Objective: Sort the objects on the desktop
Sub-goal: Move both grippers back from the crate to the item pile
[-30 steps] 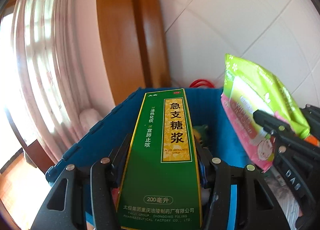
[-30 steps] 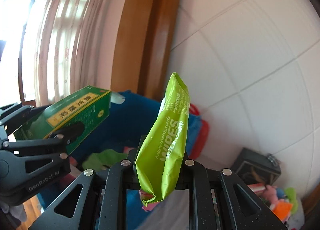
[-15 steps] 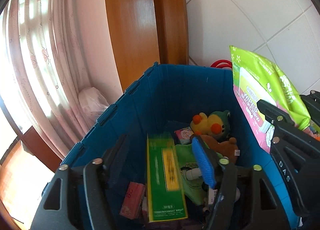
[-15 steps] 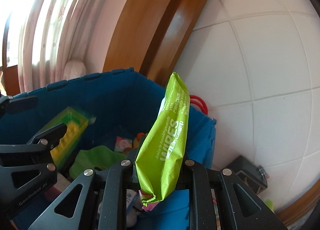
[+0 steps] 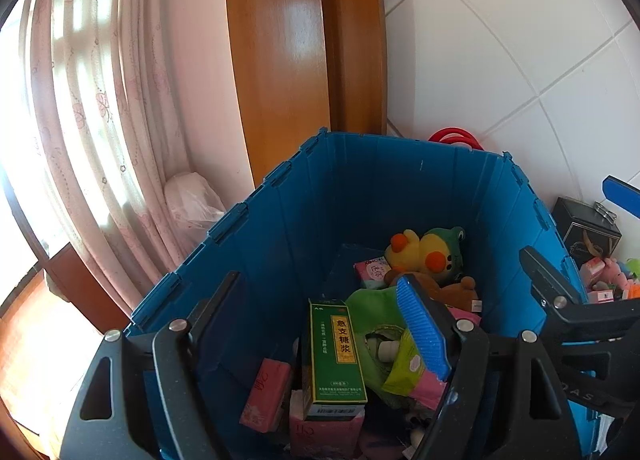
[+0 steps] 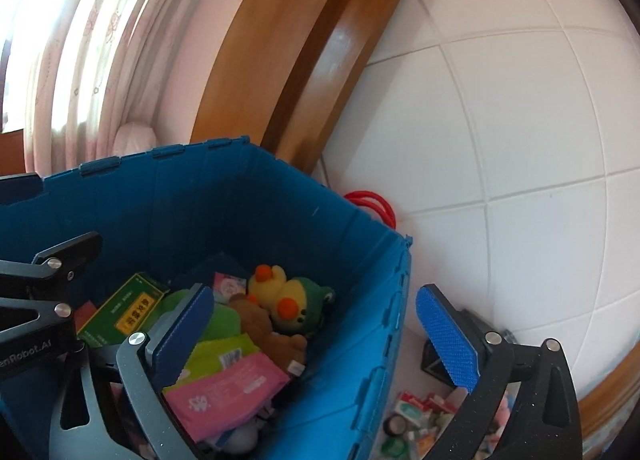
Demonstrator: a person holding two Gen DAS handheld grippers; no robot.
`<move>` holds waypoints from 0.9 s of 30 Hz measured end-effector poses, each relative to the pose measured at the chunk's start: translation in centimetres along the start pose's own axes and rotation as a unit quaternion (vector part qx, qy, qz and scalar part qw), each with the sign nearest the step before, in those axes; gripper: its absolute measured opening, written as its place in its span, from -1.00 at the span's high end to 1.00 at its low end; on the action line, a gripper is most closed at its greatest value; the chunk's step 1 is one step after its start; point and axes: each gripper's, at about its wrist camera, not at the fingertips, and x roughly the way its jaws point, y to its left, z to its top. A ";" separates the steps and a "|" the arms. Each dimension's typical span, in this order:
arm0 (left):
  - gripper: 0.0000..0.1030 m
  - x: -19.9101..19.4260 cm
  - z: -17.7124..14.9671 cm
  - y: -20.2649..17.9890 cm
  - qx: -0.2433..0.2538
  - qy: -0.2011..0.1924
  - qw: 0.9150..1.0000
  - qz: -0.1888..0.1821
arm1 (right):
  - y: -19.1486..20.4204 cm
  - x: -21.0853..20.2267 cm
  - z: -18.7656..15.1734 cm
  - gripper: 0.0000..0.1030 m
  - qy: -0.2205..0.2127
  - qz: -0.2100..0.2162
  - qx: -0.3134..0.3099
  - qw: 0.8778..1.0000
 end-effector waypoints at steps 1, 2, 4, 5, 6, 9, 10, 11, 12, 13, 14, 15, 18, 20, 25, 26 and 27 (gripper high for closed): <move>-0.51 -0.5 -0.3 -0.3 0.001 -0.004 1.000 -0.002 | -0.3 -0.5 -0.3 -0.99 -0.002 0.001 0.000 1.000; -0.51 -0.9 -0.6 -0.5 0.002 -0.006 1.000 -0.005 | 0.0 -0.6 -0.5 -0.99 -0.002 0.002 0.001 1.000; -0.51 -2.0 -1.3 -1.1 0.003 -0.014 1.000 -0.012 | -0.7 -1.9 -1.5 -0.99 -0.007 0.010 0.003 1.000; -0.51 -2.5 -1.6 -1.4 0.003 -0.019 1.000 -0.014 | -0.9 -2.3 -2.0 -0.99 -0.011 0.010 0.006 1.000; -0.51 -3.0 -2.0 -1.7 0.004 -0.023 1.000 -0.015 | -1.3 -2.9 -2.6 -0.99 -0.016 0.009 0.009 1.000; -0.52 -4.5 -3.1 -2.9 0.001 -0.036 0.999 -0.020 | -2.6 -4.8 -4.4 -0.99 -0.028 0.013 0.027 0.999; -0.52 -5.1 -3.4 -3.3 0.001 -0.041 0.999 -0.024 | -3.1 -5.4 -5.1 -0.99 -0.030 0.014 0.034 0.999; -0.52 -5.7 -3.7 -3.8 -0.001 -0.047 0.999 -0.027 | -3.5 -5.9 -5.7 -0.99 -0.032 0.012 0.038 0.999; -0.52 -6.3 -4.1 -4.3 -0.005 -0.053 0.998 -0.030 | -4.1 -6.6 -6.5 -0.99 -0.035 0.008 0.043 0.998; -0.52 -6.9 -4.4 -4.9 -0.006 -0.058 0.998 -0.036 | -4.5 -7.1 -7.1 -0.99 -0.039 0.004 0.047 0.998; -0.52 -7.6 -4.8 -5.6 -0.005 -0.065 0.997 -0.043 | -4.9 -7.7 -7.8 -0.99 -0.043 0.000 0.050 0.998; -0.52 -8.3 -5.2 -6.4 -0.005 -0.072 0.996 -0.049 | -5.6 -8.4 -8.7 -0.99 -0.046 -0.009 0.056 0.997; -0.52 -10.3 -6.2 -9.6 0.003 -0.086 0.994 -0.074 | -7.6 -9.8 -11.4 -0.99 -0.046 -0.028 0.076 0.996; -0.52 -11.3 -6.7 -12.1 0.015 -0.091 0.991 -0.095 | -9.8 -10.7 -13.9 -0.99 -0.039 -0.041 0.101 0.993; -0.52 -13.2 -8.3 -19.0 0.041 -0.091 0.985 -0.141 | -15.5 -12.5 -20.7 -0.99 -0.008 -0.095 0.128 0.987; -0.52 -13.4 -8.6 -20.6 0.044 -0.081 0.983 -0.159 | -16.5 -12.8 -21.9 -0.99 -0.002 -0.100 0.137 0.986; -0.52 -13.5 -8.9 -22.0 0.047 -0.074 0.981 -0.172 | -18.2 -13.1 -23.7 -0.99 0.008 -0.105 0.151 0.983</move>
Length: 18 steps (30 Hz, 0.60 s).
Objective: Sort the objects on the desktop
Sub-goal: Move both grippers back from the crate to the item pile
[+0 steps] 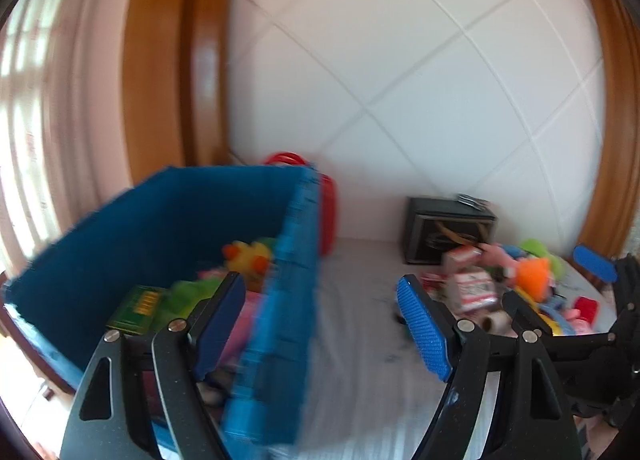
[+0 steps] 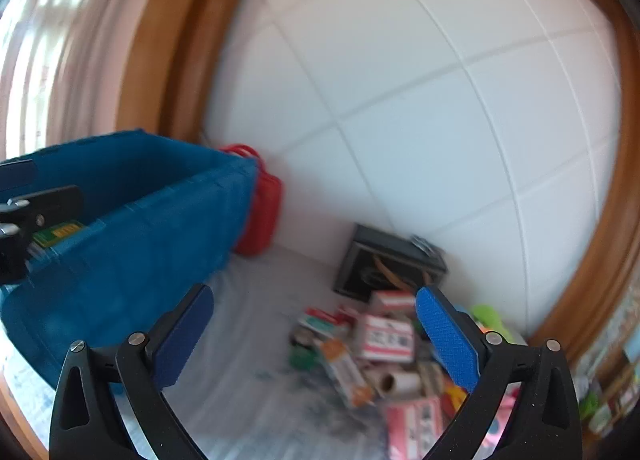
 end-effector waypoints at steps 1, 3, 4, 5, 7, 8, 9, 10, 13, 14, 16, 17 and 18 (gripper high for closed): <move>-0.52 0.4 -0.3 -1.7 0.005 0.005 1.000 -0.012 | -1.7 0.1 -1.1 -0.99 0.010 -0.007 0.010 1.000; -0.52 1.2 -1.0 -4.7 0.020 0.013 0.999 -0.021 | -5.2 0.4 -3.5 -0.99 0.031 -0.026 0.029 0.999; -0.52 1.8 -1.3 -6.2 0.027 0.017 0.999 -0.026 | -6.6 0.6 -4.5 -0.99 0.041 -0.032 0.036 0.998; -0.52 2.4 -1.8 -7.7 0.032 0.022 0.999 -0.032 | -7.9 0.9 -5.6 -0.99 0.053 -0.038 0.042 0.997; -0.52 3.9 -2.6 -10.3 0.039 0.038 0.998 -0.039 | -10.7 1.2 -8.2 -0.99 0.076 -0.050 0.054 0.994; -0.52 4.6 -3.1 -11.5 0.043 0.046 0.997 -0.039 | -12.0 1.3 -9.4 -0.99 0.087 -0.055 0.060 0.993; -0.52 5.3 -3.8 -12.8 0.047 0.052 0.997 -0.038 | -13.1 1.4 -10.5 -0.99 0.095 -0.058 0.065 0.992; -0.52 6.2 -4.4 -13.9 0.051 0.063 0.996 -0.035 | -14.2 1.6 -11.7 -0.99 0.104 -0.060 0.072 0.990; -0.52 8.2 -6.4 -16.4 0.053 0.091 0.994 -0.036 | -17.0 2.2 -14.8 -1.00 0.121 -0.065 0.087 0.987; -0.52 8.8 -7.2 -17.2 0.052 0.103 0.993 -0.037 | -17.8 2.5 -15.4 -0.99 0.126 -0.065 0.091 0.986; -0.52 10.3 -8.5 -18.0 0.049 0.126 0.990 -0.041 | -18.9 3.5 -17.3 -0.99 0.141 -0.061 0.100 0.983; -0.52 11.1 -9.1 -18.3 0.048 0.138 0.988 -0.039 | -19.3 3.9 -17.9 -0.99 0.148 -0.059 0.103 0.982; -0.52 12.0 -9.8 -18.6 0.048 0.151 0.987 -0.039 | -19.6 4.4 -18.5 -1.00 0.155 -0.057 0.108 0.980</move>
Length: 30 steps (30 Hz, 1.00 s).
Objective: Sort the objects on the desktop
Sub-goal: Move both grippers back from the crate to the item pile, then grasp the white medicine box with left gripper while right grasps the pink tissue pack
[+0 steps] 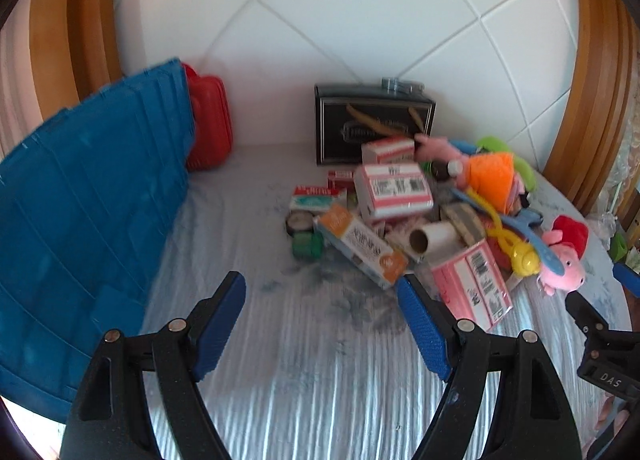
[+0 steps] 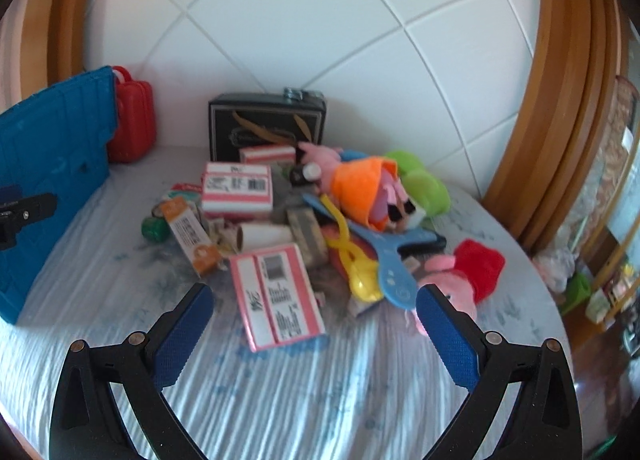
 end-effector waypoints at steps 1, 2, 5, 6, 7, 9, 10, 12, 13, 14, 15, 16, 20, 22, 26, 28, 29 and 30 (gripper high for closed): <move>-0.52 1.1 -0.2 -0.1 -0.002 0.013 1.000 0.001 | -0.3 0.9 -0.4 -1.00 0.010 0.005 0.005 1.000; -0.52 2.0 -0.5 -0.1 -0.003 0.023 1.000 0.004 | -0.6 1.6 -0.7 -1.00 0.017 0.009 0.009 1.000; -0.52 5.1 -1.1 -0.2 -0.003 0.058 0.998 0.007 | -0.7 3.7 -1.4 -1.00 0.037 0.020 0.016 0.999; -0.52 6.0 -1.3 -0.3 -0.001 0.070 0.998 0.011 | -0.6 4.3 -1.5 -1.00 0.043 0.023 0.017 0.999; -0.52 7.0 -1.5 -0.3 -0.002 0.079 0.997 0.012 | -0.4 5.1 -1.6 -1.00 0.050 0.029 0.017 0.998; -0.52 8.9 -1.7 -0.5 -0.002 0.097 0.995 0.013 | 0.1 6.5 -1.8 -1.00 0.060 0.038 0.015 0.997; -0.52 9.9 -1.8 -0.6 -0.002 0.106 0.994 0.013 | 0.5 7.4 -1.9 -1.00 0.067 0.043 0.012 0.997; -0.52 11.9 -1.7 -0.9 -0.003 0.118 0.993 0.011 | 1.0 8.8 -2.1 -1.00 0.080 0.053 0.008 0.995; -0.52 12.8 -1.5 -1.1 -0.003 0.122 0.992 0.010 | 1.4 9.7 -2.2 -1.00 0.087 0.059 0.003 0.994; -0.52 13.8 -1.3 -1.4 -0.003 0.126 0.992 0.006 | 1.6 10.4 -2.2 -0.99 0.092 0.061 -0.001 0.994; -0.52 14.6 -0.9 -1.7 -0.003 0.128 0.992 0.004 | 1.9 11.2 -2.3 -1.00 0.098 0.064 -0.006 0.993; -0.52 15.5 -0.6 -2.1 -0.001 0.130 0.992 0.005 | 2.1 12.1 -2.4 -1.00 0.104 0.066 -0.012 0.992; -0.52 19.2 1.5 -4.1 0.005 0.129 0.992 0.006 | 2.1 15.4 -2.4 -1.00 0.125 0.069 -0.013 0.990; -0.52 21.1 2.1 -5.0 0.004 0.135 0.991 0.003 | 1.7 16.8 -2.3 -1.00 0.133 0.081 -0.004 0.988; -0.57 25.0 2.8 -6.1 -0.003 0.150 0.989 -0.015 | 1.1 18.7 -1.9 -1.00 0.143 0.086 0.012 0.986; -0.57 26.1 3.0 -6.2 -0.011 0.151 0.988 -0.033 | 0.9 19.8 -2.0 -1.00 0.151 0.081 0.021 0.985; -0.57 26.5 3.1 -6.3 -0.008 0.156 0.987 -0.036 | 0.7 20.2 -2.0 -1.00 0.155 0.081 0.026 0.984; -0.57 26.6 3.2 -6.3 -0.004 0.157 0.987 -0.039 | 0.5 20.5 -2.1 -1.00 0.159 0.081 0.033 0.983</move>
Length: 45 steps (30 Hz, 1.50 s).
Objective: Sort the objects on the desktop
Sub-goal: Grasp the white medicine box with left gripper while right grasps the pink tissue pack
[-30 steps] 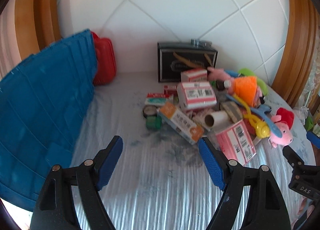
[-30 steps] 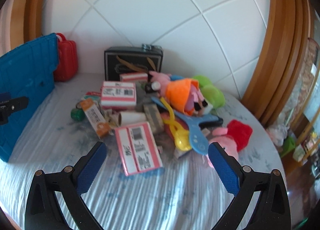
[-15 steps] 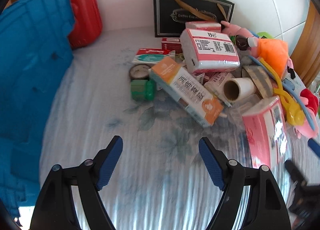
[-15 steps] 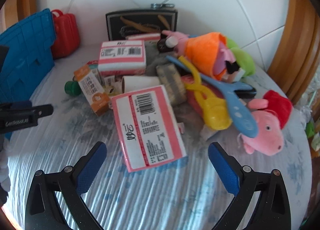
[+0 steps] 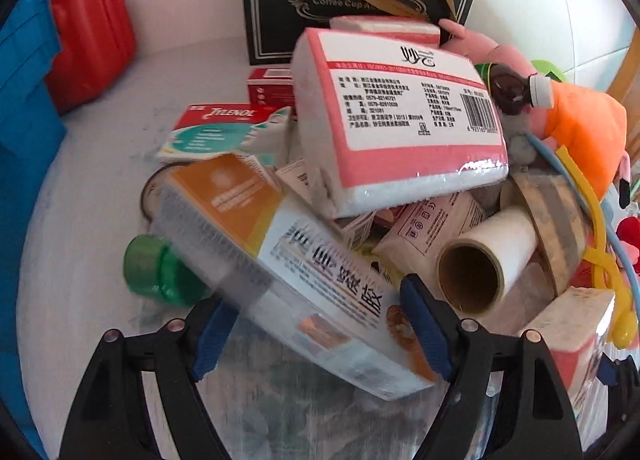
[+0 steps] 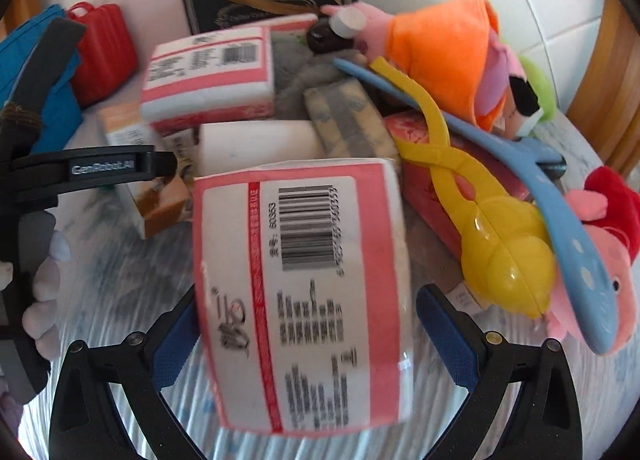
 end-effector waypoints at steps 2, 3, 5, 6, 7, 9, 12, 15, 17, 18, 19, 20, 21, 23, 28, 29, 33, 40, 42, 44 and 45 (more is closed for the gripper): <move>-0.49 0.0 -0.4 0.1 0.014 0.001 1.000 0.000 | -0.4 0.3 0.0 -1.00 0.006 0.006 0.013 1.000; -0.46 0.0 -0.7 0.3 0.019 0.002 1.000 -0.002 | -0.5 0.3 -0.1 -1.00 0.007 0.011 0.017 1.000; -0.38 -0.4 -1.4 1.1 0.016 0.004 1.000 -0.014 | -0.7 0.3 -0.4 -1.00 0.012 0.013 0.023 1.000; -0.32 -0.5 -1.8 1.5 0.013 0.007 1.000 -0.017 | -0.7 0.2 -0.6 -1.00 0.014 0.014 0.025 0.999; -0.23 -0.6 -2.2 1.9 0.014 0.010 1.000 -0.022 | -0.8 0.0 -0.9 -1.00 0.015 0.016 0.027 0.999; -0.09 -1.3 -3.3 2.8 0.022 0.016 0.999 -0.022 | -1.1 -0.5 -1.4 -1.00 0.016 0.023 0.031 0.999; -0.07 -2.0 -4.9 3.9 0.040 0.018 0.999 0.004 | -1.6 -1.1 -1.8 -0.99 0.018 0.031 0.038 0.999; -0.07 -2.4 -6.2 5.6 0.044 0.020 0.998 0.039 | -2.2 -1.7 -2.2 -0.99 0.020 0.039 0.051 0.998; -0.07 -2.6 -6.4 6.8 0.029 0.022 0.998 0.045 | -2.6 -1.9 -1.6 -0.99 0.018 0.044 0.054 0.997; -0.07 -2.7 -6.4 7.2 0.023 0.022 0.999 0.044 | -2.6 -2.1 -1.5 -0.99 0.016 0.044 0.053 0.998; -0.07 -2.9 -6.3 7.4 0.018 0.019 0.999 0.042 | -2.5 -2.2 -1.2 -0.99 0.015 0.045 0.051 0.998; -0.07 -3.2 -6.2 7.6 0.016 0.015 0.999 0.042 | -2.4 -2.3 -1.0 -0.99 0.015 0.045 0.049 0.998; -0.07 -3.5 -6.0 7.5 0.019 0.010 0.999 0.044 | -2.4 -2.4 -0.9 -0.99 0.014 0.044 0.047 0.998; -0.07 -4.1 -5.4 7.0 0.031 -0.006 0.998 0.048 | -2.3 -2.6 -0.7 -0.99 0.012 0.047 0.044 0.998; -0.07 -3.3 -3.5 6.1 0.043 -0.009 0.998 0.047 | -1.8 -2.5 -0.3 -0.97 0.014 0.038 0.037 0.998; 0.10 -3.2 -3.9 5.8 0.042 -0.009 0.998 0.048 | -1.8 -2.4 -0.3 -0.90 0.015 0.039 0.038 0.998; 0.41 -3.6 -4.4 5.6 0.045 -0.003 0.998 0.046 | -1.7 -2.3 -0.4 -0.78 0.016 0.047 0.035 0.998; 0.44 -4.7 -5.3 5.3 0.043 -0.007 0.998 0.044 | -1.1 -1.8 0.0 -0.77 0.010 0.048 0.022 0.999; 0.44 -5.4 -5.6 5.2 0.043 -0.012 0.998 0.043 | -0.9 -1.6 0.1 -0.78 0.010 0.046 0.018 0.999; 0.44 -6.3 -6.0 5.2 0.045 -0.018 0.998 0.044 | -0.5 -1.9 0.1 -0.73 0.007 0.041 0.011 0.999; 0.44 -6.9 -6.3 5.2 0.046 -0.022 0.998 0.047 | -0.3 -2.2 0.0 -0.71 0.005 0.036 0.009 0.999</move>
